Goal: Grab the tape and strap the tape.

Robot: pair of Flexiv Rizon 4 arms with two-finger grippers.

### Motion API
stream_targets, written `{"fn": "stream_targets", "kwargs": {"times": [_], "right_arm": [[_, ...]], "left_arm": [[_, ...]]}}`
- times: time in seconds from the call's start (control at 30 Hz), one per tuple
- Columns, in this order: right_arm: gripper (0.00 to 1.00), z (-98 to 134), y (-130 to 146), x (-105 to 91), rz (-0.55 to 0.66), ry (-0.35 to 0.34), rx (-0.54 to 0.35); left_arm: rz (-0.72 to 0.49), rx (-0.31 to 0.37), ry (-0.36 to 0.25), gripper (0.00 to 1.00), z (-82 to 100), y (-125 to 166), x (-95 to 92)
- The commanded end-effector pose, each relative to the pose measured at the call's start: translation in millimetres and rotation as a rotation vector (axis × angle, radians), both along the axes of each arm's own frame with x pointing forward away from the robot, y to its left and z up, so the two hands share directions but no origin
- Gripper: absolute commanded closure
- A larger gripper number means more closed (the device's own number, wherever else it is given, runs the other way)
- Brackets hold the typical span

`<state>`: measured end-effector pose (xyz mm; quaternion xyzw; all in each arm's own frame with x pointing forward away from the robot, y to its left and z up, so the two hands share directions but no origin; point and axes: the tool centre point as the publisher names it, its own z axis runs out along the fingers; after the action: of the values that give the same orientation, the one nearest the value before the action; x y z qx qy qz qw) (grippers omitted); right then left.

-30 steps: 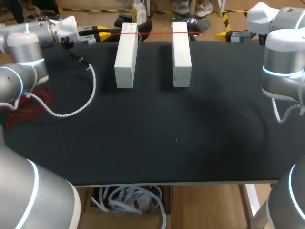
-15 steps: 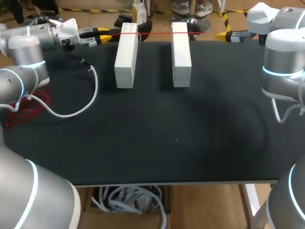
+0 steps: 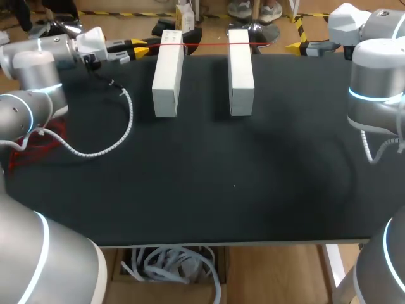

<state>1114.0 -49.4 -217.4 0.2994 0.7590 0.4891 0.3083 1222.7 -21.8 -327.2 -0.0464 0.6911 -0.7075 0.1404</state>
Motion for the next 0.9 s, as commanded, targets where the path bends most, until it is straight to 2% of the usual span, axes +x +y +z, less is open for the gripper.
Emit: {"fn": "stream_targets", "kwargs": {"times": [0.03,0.57,0.8,0.9], "right_arm": [[0.00,0.5,-0.2,0.1,0.001,0.002,-0.001],[0.00,0.5,-0.2,0.1,0.001,0.002,-0.001],[0.00,0.5,-0.2,0.1,0.001,0.002,-0.001],[0.00,0.5,-0.2,0.1,0.001,0.002,-0.001]], "left_arm": [[-0.714,0.059,-0.014,0.86,-6.7,0.2,7.4],[-0.728,0.052,-0.017,0.88,-7.4,-2.8,4.6],[-0.727,0.050,-0.019,0.79,-7.7,-2.9,3.8],[-0.727,0.048,-0.018,0.82,-8.0,-2.8,2.9]]}}
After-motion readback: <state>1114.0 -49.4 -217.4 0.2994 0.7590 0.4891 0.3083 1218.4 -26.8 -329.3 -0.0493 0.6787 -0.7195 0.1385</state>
